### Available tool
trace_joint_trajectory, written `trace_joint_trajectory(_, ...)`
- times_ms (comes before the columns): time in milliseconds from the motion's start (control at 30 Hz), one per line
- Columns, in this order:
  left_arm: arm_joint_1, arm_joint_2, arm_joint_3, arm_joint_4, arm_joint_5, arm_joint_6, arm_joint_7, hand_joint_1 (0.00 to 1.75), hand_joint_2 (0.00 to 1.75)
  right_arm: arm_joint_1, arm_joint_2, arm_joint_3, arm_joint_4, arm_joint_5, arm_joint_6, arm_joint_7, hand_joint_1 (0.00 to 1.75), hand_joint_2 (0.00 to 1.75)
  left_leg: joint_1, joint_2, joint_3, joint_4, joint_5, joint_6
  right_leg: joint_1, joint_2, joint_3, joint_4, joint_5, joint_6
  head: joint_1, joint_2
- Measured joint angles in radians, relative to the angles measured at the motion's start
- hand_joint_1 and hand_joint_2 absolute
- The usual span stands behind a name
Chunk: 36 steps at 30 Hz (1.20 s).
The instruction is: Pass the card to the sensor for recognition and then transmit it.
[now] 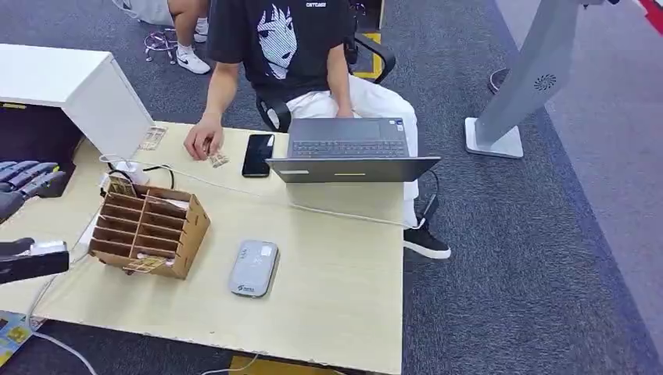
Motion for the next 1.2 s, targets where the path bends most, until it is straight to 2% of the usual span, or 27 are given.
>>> trace_joint_trajectory(67,-0.023,-0.065,-0.05,0.049,-0.028,0.027,-0.001,0.0,1.75,0.0,0.001,0.002,0.0,0.002,0.0,0.001,0.0,1.75,0.0,0.001,0.0,0.0,0.0,0.0,0.0,0.001,0.0,0.0,0.0,0.0,0.0,0.0)
trace_joint_trajectory(167,-0.04,-0.132,-0.093,0.101,-0.042,0.044,-0.005,0.0,1.75,0.0,0.001,0.002,0.0,0.002,-0.002,0.005,0.0,1.75,0.0,0.001,0.0,0.001,0.0,0.0,0.0,0.002,-0.001,-0.001,0.001,0.0,0.0,0.0)
trace_joint_trajectory(300,-0.062,-0.185,-0.121,0.145,-0.047,0.045,-0.011,0.0,1.75,0.0,0.002,0.002,0.0,0.001,-0.003,0.005,0.0,1.75,0.001,0.003,0.0,0.001,0.0,0.0,0.0,0.003,-0.002,-0.001,0.0,0.0,0.0,0.0)
trace_joint_trajectory(467,-0.076,-0.218,-0.143,0.167,-0.049,0.045,-0.013,0.0,1.75,0.0,0.002,0.002,0.0,0.001,-0.004,0.005,0.0,1.75,0.001,0.005,0.0,0.001,0.0,0.0,0.001,0.005,-0.003,-0.001,0.001,0.0,0.0,0.0)
trace_joint_trajectory(833,-0.106,-0.246,-0.165,0.185,-0.06,0.044,-0.014,0.0,1.75,0.0,0.002,0.002,0.0,0.0,-0.008,0.005,0.0,1.75,0.001,0.005,0.0,0.001,0.0,0.0,0.001,0.006,-0.003,-0.001,0.001,0.0,0.0,0.0)
trace_joint_trajectory(933,-0.13,-0.245,-0.167,0.188,-0.067,0.022,-0.017,0.0,1.75,0.0,0.002,0.002,0.0,-0.001,-0.014,0.005,0.0,1.75,0.001,0.005,0.0,0.001,0.0,0.0,0.001,0.006,-0.004,0.0,0.001,0.0,0.0,0.0)
trace_joint_trajectory(1067,-0.172,-0.214,-0.175,0.187,-0.038,-0.064,-0.012,0.0,1.75,0.001,0.001,0.002,0.0,-0.004,-0.014,-0.001,0.0,1.75,0.001,0.007,0.0,0.001,0.0,0.0,0.001,0.007,-0.004,0.0,0.001,0.0,-0.001,0.0)
trace_joint_trajectory(1200,-0.199,-0.182,-0.176,0.178,-0.012,-0.093,-0.008,0.0,1.75,0.001,0.0,0.002,0.0,-0.007,-0.014,-0.004,0.0,1.75,0.001,0.007,0.0,0.001,0.0,0.0,0.001,0.008,-0.004,0.0,0.001,0.0,0.0,0.0)
